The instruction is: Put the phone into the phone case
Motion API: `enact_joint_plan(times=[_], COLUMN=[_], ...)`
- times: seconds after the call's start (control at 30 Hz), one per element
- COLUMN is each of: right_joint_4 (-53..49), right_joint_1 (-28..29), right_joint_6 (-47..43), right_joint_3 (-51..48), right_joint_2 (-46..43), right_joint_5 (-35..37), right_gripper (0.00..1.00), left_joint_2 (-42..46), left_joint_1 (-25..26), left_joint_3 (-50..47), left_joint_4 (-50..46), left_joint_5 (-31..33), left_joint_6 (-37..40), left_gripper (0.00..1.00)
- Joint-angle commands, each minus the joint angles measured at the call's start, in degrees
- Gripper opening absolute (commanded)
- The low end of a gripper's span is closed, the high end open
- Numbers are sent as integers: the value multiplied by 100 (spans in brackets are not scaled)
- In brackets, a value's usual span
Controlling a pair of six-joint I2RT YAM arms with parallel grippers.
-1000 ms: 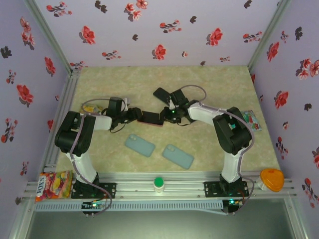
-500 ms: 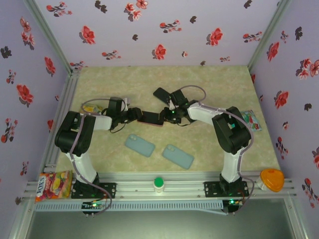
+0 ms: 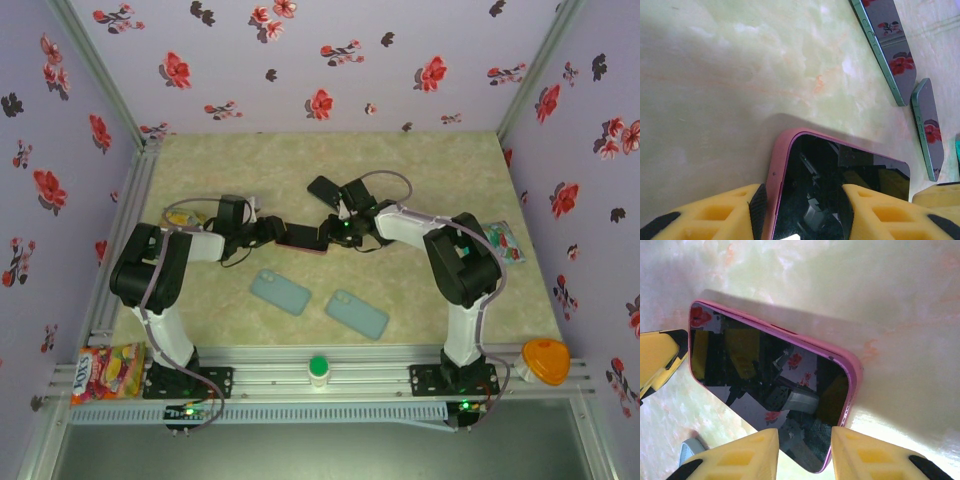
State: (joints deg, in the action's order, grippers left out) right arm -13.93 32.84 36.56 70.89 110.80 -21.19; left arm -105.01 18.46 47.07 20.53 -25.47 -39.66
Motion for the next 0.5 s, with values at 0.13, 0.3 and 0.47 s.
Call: enact_joint_plan(times=[0.13,0.3,0.47], right_joint_4=[-48,9,135], right_joint_1=[-6,-1,3], right_joint_6=[57,95,173], right_joint_3=[150,118,128], right_joint_2=[207,232,260], right_joint_5=[44,19,-61], right_gripper=[34,34,34], left_joint_2=[114,123,127], left_joint_1=[35,42,47], left_joint_3=[-128,-135,-145], left_joint_4=[-246,-242,-234], left_joint_5=[89,88,91], left_joint_6=[158,158,145], left_gripper=[46,46,46])
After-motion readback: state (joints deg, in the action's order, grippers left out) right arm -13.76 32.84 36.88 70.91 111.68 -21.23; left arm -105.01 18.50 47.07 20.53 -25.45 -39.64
